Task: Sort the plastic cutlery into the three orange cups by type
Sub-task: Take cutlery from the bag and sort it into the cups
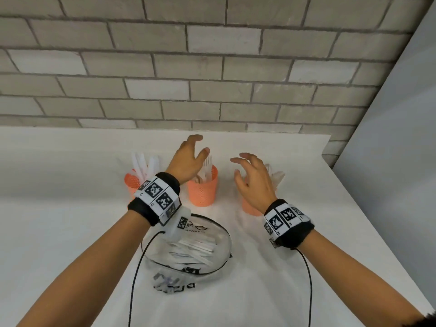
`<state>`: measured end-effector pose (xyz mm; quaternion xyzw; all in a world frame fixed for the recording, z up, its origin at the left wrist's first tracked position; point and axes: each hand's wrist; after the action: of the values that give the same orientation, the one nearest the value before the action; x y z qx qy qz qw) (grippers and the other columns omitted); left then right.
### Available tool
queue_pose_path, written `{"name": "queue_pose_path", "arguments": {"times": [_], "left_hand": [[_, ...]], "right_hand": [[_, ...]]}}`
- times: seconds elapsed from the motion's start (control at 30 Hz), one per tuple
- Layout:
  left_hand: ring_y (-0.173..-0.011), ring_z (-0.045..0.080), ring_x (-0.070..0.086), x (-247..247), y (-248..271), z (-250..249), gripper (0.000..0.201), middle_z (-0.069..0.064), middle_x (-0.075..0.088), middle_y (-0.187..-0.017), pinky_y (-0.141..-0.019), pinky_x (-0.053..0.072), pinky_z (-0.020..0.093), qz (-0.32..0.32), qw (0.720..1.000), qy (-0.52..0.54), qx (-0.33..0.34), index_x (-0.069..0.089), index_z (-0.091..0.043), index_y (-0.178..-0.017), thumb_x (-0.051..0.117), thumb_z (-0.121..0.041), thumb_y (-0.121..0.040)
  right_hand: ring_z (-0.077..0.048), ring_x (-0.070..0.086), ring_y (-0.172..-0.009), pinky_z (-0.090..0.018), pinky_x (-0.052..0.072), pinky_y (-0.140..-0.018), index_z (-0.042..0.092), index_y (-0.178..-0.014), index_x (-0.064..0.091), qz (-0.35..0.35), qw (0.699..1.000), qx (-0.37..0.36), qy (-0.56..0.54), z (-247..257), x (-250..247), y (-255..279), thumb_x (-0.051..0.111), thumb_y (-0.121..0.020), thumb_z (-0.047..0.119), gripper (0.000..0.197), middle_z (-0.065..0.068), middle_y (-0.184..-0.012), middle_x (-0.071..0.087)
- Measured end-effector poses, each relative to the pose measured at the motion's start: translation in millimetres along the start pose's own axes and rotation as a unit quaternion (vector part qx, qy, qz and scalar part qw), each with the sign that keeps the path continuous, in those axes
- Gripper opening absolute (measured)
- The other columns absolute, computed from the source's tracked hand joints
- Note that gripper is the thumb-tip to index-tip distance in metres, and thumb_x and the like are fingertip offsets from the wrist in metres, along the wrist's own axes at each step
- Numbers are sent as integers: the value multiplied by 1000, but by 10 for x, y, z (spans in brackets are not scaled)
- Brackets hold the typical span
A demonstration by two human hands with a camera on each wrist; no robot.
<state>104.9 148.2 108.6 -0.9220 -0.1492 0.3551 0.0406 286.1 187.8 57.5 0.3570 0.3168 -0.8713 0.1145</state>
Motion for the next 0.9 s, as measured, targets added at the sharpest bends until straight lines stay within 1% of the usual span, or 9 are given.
{"name": "queue_pose_path", "arguments": {"times": [0.13, 0.2, 0.3, 0.37, 0.47, 0.63, 0.73, 0.83, 0.9], "left_hand": [[-114, 22, 50, -205, 330, 156, 18, 11, 57, -120, -97, 38, 30, 48, 999, -9, 17, 54, -13, -107, 51, -6, -90], [-109, 17, 49, -273, 548, 242, 14, 9, 57, -116, -90, 33, 23, 84, 996, -44, 5, 57, -15, -94, 54, -4, -87], [-109, 18, 50, -301, 867, 408, 8, 9, 57, -113, -86, 32, 21, 120, 988, -97, -22, 68, -10, -82, 60, -8, -84], [-120, 20, 46, -266, 1030, 569, 10, 10, 55, -122, -98, 35, 29, 153, 976, -151, -37, 72, -13, -79, 63, -14, -82], [-133, 23, 33, -242, 1221, 808, 18, 6, 37, -142, -107, 34, 38, 175, 947, -256, -84, 69, -24, -98, 63, -23, -82], [-121, 27, 46, -233, 1400, 971, 52, 8, 40, -130, -99, 35, 29, 211, 947, -208, -126, 47, -27, -129, 65, -18, -82], [-120, 25, 47, -291, 1414, 975, 56, 10, 45, -129, -94, 35, 24, 226, 947, -200, -111, 41, -22, -136, 59, -9, -84], [-124, 24, 44, -342, 1377, 945, 59, 10, 45, -132, -99, 33, 23, 232, 950, -196, -70, 39, -16, -139, 53, 0, -83], [-125, 24, 43, -359, 1360, 922, 61, 10, 44, -134, -101, 32, 24, 238, 950, -193, -55, 38, -14, -140, 51, 2, -83]], "right_hand": [[-14, 59, -86, -27, 48, -79, 9, -105, 68, 75, 992, -62, -75, 310, 114, 218, 55, -87, 9, 22, -6, -102, 65], [-13, 61, -73, -26, 52, -71, 7, -100, 70, 150, 980, -83, -101, 461, 195, 382, 59, -86, 10, 19, -6, -93, 70], [-18, 66, -77, -30, 54, -74, 7, -103, 70, 282, 953, -94, -62, 642, 365, 640, 61, -86, 18, 22, -9, -91, 73], [-23, 65, -89, -35, 52, -82, 7, -108, 67, 338, 937, -92, -6, 680, 515, 772, 61, -87, 24, 28, -11, -100, 71], [-29, 52, -114, -38, 44, -96, 5, -123, 56, 392, 916, -53, 75, 679, 744, 876, 65, -85, 29, 46, -16, -124, 57], [-32, 38, -132, -47, 33, -108, 10, -145, 19, 436, 887, 32, 145, 633, 955, 865, 71, -78, 37, 90, -14, -146, 38], [-29, 38, -134, -40, 33, -111, 12, -146, 20, 463, 870, 81, 148, 687, 984, 749, 71, -75, 47, 94, -11, -148, 37], [-23, 26, -141, -32, 23, -116, 15, -148, 16, 485, 855, 131, 128, 739, 982, 634, 71, -75, 47, 96, -5, -155, 23], [-20, 27, -141, -30, 23, -116, 16, -148, 18, 487, 852, 152, 121, 759, 1001, 597, 72, -75, 44, 95, -3, -155, 24]]}}
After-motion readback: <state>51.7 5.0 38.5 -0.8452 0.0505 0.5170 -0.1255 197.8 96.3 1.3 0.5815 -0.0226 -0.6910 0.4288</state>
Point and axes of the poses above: each hand's wrist, its own y-axis away from the middle knuckle, its own x-axis out of the palm, z = x × y
